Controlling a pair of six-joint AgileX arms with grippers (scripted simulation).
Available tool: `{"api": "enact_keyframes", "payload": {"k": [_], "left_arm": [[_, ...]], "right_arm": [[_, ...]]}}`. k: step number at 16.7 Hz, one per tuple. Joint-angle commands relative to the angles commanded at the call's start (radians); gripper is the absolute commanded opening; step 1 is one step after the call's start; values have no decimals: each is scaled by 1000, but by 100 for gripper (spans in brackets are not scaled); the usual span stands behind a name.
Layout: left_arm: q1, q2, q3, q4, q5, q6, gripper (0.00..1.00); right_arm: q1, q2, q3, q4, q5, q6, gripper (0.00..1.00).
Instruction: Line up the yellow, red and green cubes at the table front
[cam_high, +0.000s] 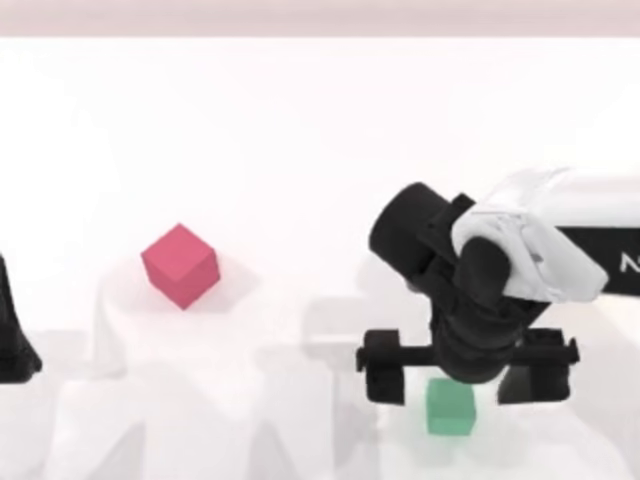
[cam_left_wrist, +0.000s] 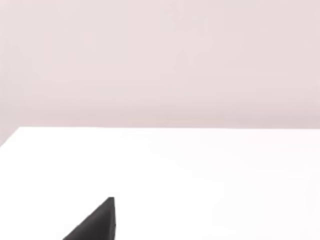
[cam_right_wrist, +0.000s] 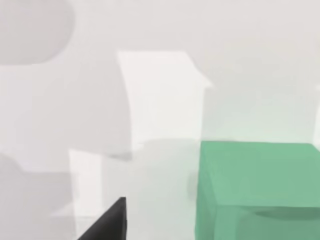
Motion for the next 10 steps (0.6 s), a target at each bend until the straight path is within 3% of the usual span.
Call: {"api": "enact_keyframes", "payload": {"k": [6,10], "left_arm": [[0,0,0,0,0,0,100],[0,0,0,0,0,0,100]], "right_arm": [[0,-6,15,-17,0,2,100],[5,-55,103,-171,0,6,100]]}}
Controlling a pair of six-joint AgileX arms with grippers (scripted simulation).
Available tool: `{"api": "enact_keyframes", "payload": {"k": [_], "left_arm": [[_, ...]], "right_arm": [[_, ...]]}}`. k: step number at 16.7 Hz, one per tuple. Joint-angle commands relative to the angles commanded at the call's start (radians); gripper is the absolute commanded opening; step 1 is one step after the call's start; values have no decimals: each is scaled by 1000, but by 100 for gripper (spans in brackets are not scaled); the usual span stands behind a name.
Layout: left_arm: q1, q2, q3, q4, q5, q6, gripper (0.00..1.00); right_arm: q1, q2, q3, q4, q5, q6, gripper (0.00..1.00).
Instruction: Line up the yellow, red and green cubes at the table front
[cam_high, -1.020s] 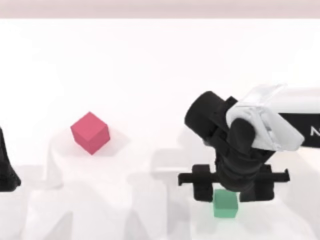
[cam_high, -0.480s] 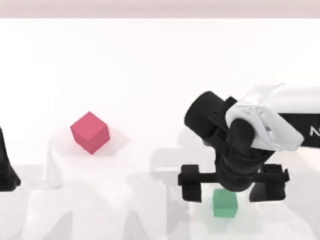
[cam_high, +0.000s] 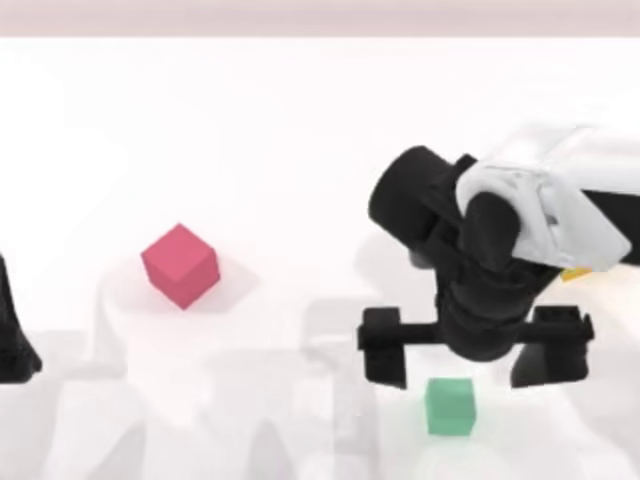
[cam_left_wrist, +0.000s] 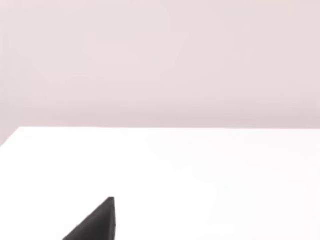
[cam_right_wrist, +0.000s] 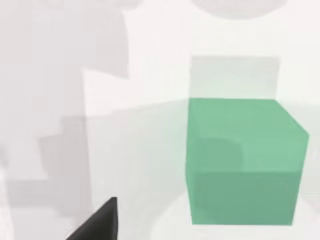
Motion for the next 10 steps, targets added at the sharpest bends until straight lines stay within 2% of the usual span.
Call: {"api": "enact_keyframes", "payload": {"k": [4,10], "left_arm": [[0,0,0,0,0,0,100],[-8,30,30,-22,2,8,100]], "right_arm": [[6,-47,66,-100,0,-5,100],[6,-73,38,-80,-2,-18,100]]}}
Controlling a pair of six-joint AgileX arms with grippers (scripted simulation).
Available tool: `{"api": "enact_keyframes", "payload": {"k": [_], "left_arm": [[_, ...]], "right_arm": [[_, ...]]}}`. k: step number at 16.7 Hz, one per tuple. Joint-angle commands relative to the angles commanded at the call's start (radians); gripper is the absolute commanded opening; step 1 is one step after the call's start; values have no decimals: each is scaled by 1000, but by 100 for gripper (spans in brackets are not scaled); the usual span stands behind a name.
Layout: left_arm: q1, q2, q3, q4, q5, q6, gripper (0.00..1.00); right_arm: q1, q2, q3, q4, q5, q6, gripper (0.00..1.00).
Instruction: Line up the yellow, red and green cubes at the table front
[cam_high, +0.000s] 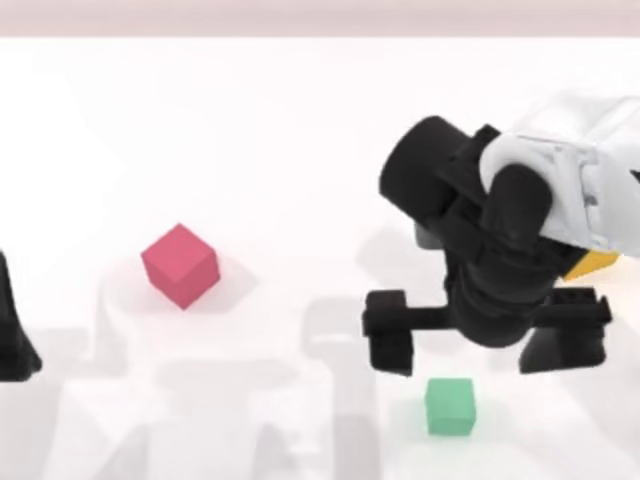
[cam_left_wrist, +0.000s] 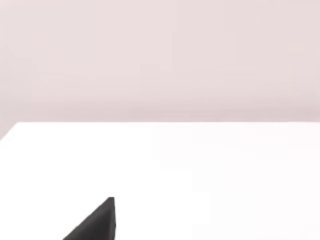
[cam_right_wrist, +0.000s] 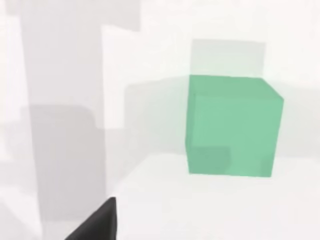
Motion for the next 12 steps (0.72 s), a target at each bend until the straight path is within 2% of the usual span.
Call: {"api": "enact_keyframes", "payload": {"k": [6,9,12], "left_arm": [[-65,347,313,-215,2,73,100],[-110,654,541,-377,0,127,100],[-159,989,778,-556,-1,185,100]], "right_arm": [[-7,-319,-248,181,-10,-125,100],[-58,-594,-449,326,-18,-228,100],[-148,-886,-666,483,-27,-343,100]]}}
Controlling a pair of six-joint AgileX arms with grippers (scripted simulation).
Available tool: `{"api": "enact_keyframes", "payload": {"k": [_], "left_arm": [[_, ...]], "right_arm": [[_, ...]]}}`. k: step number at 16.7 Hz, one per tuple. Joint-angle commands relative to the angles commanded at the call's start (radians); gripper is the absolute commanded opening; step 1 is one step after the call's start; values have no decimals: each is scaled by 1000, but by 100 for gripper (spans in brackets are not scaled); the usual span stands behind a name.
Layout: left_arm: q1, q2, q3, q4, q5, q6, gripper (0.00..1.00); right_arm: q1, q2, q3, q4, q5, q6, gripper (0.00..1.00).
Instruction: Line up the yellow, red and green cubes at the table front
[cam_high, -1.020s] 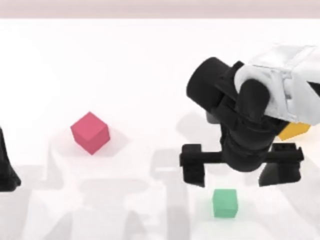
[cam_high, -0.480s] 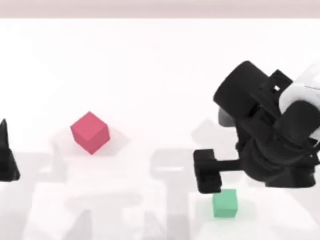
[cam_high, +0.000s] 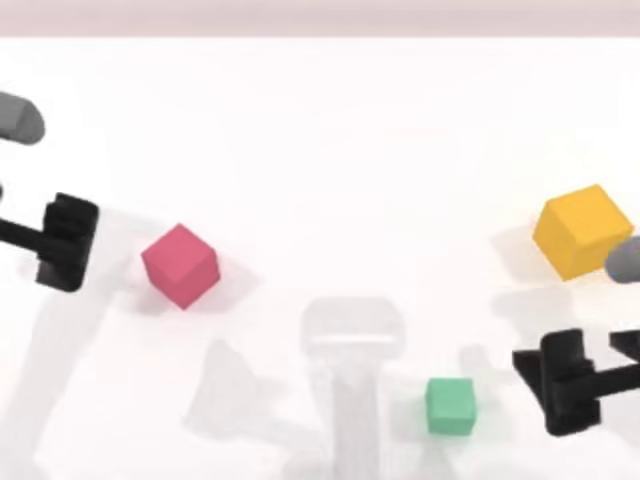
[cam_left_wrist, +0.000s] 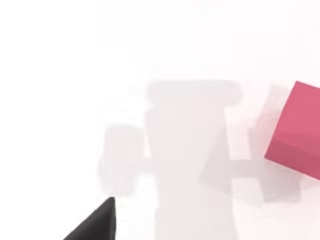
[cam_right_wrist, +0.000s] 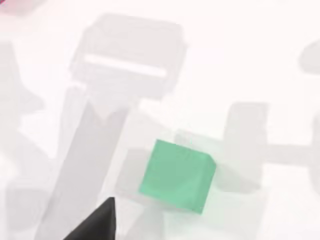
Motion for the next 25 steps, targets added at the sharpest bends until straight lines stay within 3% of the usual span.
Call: {"api": "enact_keyframes", "payload": {"k": [7,13,21,25], "left_arm": [[-108,648,506,-377,3,123,100],[-164,980,789,-560,2,188,100],[-168,1028,828,-581,1,197,100],[-171,1066,753,-468,2,200,100]], "right_arm": [[-321,-536,-406,345,-5,-257,100],[-569,-789,-556,542,4,-390,100],[-613,-824,-574,573,6,-409,100],[-613,-824,-574,573,6,-409,100]]}}
